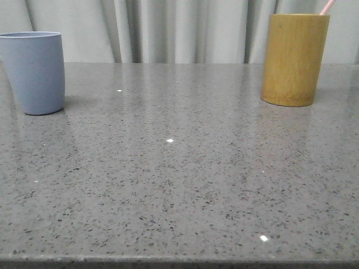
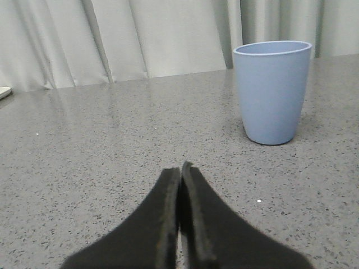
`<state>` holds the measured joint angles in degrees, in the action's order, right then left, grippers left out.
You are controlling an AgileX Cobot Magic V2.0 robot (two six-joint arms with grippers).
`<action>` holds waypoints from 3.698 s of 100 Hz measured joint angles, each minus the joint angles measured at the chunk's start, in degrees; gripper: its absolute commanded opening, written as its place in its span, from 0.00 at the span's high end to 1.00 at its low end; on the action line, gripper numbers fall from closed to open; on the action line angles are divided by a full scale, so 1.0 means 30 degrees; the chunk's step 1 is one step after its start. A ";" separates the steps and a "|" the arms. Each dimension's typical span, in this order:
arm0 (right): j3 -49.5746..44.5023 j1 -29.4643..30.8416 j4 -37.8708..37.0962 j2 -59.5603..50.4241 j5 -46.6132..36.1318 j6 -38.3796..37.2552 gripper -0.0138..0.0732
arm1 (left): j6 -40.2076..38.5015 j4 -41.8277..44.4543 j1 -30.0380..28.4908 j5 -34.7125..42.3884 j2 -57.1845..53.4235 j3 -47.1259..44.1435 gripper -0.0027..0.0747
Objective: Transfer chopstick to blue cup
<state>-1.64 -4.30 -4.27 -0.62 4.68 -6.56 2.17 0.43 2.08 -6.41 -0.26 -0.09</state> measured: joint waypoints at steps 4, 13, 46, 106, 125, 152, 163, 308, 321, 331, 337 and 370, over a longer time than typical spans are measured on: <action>0.0000 0.0000 0.0000 0.0000 0.0000 0.0000 0.92 | 0.0000 0.0000 0.0000 0.0000 0.0000 0.0000 0.99; 0.0000 0.0000 0.0000 0.0000 0.0000 0.0000 0.92 | 0.0000 0.0000 0.0000 0.0000 0.0000 0.0000 0.99; 0.0000 0.0000 0.0000 0.0000 0.0000 0.0000 0.92 | 0.0000 0.0000 0.0000 0.0000 0.0000 0.0000 0.99; 0.0077 0.0000 0.0405 0.0000 -0.0559 -0.0235 0.92 | 0.0000 -0.1100 0.0000 0.1452 0.0000 0.0072 0.99; 0.2180 0.0000 0.1680 0.0244 0.1976 -0.0388 0.92 | 0.0000 -0.3493 0.0000 0.1323 0.0834 0.1305 0.99; 0.7925 0.0000 0.1844 0.3979 0.5785 -0.0501 0.92 | -0.0008 -0.4173 0.0000 -0.3047 0.6174 0.7328 0.99; 1.0394 0.0000 0.1844 0.5933 0.7295 -0.0501 0.92 | -0.0008 -0.4173 0.0000 -0.5648 0.8442 1.0439 0.99; 1.6538 0.0000 0.1873 1.2476 1.4018 -0.0531 0.16 | 0.0587 -0.4356 0.0000 -1.4890 1.5367 1.8317 0.19; 1.6538 0.0000 0.1873 1.2476 1.3983 -0.0531 0.16 | 0.0587 -0.4348 0.0000 -1.4796 1.6624 1.9608 0.19; 1.6538 0.0000 0.1873 1.2476 1.3983 -0.0531 0.16 | 0.0587 -0.4534 0.0000 -1.4680 1.8352 2.0937 0.19; 1.6538 0.0000 0.1873 1.2476 1.3983 -0.0531 0.16 | 0.0587 -0.4839 0.0000 -1.4597 1.9429 2.1791 0.19; 1.6538 0.0000 0.1873 1.2476 1.3983 -0.0531 0.16 | 0.1219 -0.6085 0.0000 -1.4889 2.5125 2.5187 0.21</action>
<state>47.98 -4.30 1.35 36.81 46.63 -8.15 5.83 -17.83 2.08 -51.07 75.12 75.47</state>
